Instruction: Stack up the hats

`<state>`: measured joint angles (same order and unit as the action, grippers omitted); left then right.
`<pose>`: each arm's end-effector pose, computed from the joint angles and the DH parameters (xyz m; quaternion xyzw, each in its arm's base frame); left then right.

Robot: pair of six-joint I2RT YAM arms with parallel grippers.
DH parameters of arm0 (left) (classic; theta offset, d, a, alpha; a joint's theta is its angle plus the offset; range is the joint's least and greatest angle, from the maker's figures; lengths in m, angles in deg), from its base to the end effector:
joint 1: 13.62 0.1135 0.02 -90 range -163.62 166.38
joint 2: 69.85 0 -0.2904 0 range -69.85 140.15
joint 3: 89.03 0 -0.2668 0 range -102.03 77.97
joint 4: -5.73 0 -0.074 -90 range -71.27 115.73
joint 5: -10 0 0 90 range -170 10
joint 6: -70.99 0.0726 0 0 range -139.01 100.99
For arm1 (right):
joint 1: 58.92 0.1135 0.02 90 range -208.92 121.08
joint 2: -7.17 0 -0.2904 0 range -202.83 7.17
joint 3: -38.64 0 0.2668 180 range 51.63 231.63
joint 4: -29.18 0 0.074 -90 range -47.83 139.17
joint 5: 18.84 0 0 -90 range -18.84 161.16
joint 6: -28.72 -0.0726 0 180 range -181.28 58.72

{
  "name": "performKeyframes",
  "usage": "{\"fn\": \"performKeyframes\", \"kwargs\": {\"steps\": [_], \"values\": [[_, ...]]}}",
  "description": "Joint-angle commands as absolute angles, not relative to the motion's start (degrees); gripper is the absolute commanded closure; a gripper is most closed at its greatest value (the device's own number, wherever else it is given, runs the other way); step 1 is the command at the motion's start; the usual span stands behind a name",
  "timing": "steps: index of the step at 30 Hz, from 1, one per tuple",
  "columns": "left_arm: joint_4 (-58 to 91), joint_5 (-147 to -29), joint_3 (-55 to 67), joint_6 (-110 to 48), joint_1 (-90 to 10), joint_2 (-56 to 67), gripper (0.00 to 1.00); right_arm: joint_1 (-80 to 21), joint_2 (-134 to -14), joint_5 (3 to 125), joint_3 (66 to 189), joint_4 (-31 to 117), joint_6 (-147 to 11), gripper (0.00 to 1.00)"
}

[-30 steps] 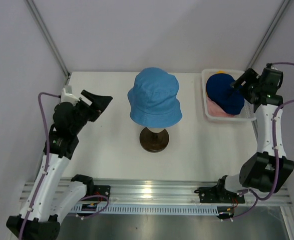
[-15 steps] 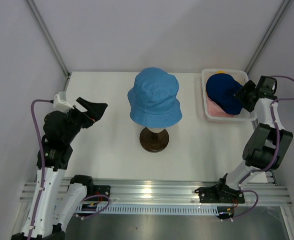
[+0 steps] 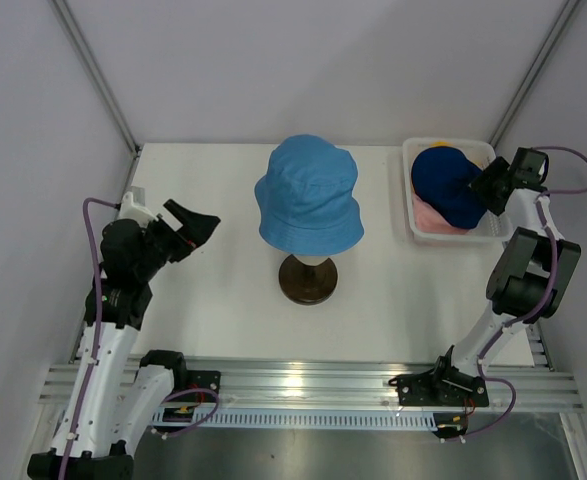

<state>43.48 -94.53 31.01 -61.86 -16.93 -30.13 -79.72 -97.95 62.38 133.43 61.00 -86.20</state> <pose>0.1832 -0.0288 0.3480 -0.2002 0.7782 -0.3237 0.4996 0.4398 -0.1552 0.2482 0.3255 0.8519 0.0845 0.4016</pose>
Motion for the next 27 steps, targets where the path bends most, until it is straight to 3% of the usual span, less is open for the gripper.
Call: {"fn": "performKeyframes", "kwargs": {"steps": [1, 12, 14, 15, 17, 20, 21, 22, 27], "values": [[40.8, -96.4, 31.3, -61.3, -16.2, -30.1, 0.03, -79.0, -98.5, 64.6, 136.9, 56.2, -85.6, 0.35], [39.8, -96.8, 31.8, -61.1, -16.2, -29.6, 0.03, -77.8, -103.0, 63.3, 140.4, 55.2, -85.0, 0.57], [39.7, -96.7, 31.9, -61.0, -16.2, -29.7, 0.04, -76.9, -103.2, 63.7, 140.9, 54.7, -84.5, 0.56], [39.6, -96.8, 31.8, -60.9, -16.2, -29.7, 0.04, -76.7, -103.6, 63.9, 141.5, 54.9, -83.9, 0.47], [39.6, -96.9, 31.8, -60.8, -16.2, -29.7, 0.04, -76.2, -104.4, 64.1, 143.1, 56.7, -83.7, 0.45], [39.9, -96.8, 31.9, -60.7, -16.2, -29.8, 0.03, -76.1, -105.6, 63.1, 145.0, 57.6, -83.2, 0.76], [40.0, -97.0, 31.8, -60.7, -16.2, -29.9, 0.03, -76.1, -105.3, 63.3, 145.1, 57.7, -83.1, 0.95], [40.2, -96.9, 31.9, -60.7, -16.1, -30.1, 0.04, -76.1, -105.0, 63.7, 145.0, 58.2, -83.0, 1.00], [40.6, -96.7, 31.5, -60.1, -16.1, -31.2, 0.03, -76.1, -99.4, 62.4, 143.2, 58.9, -82.3, 1.00]]}}
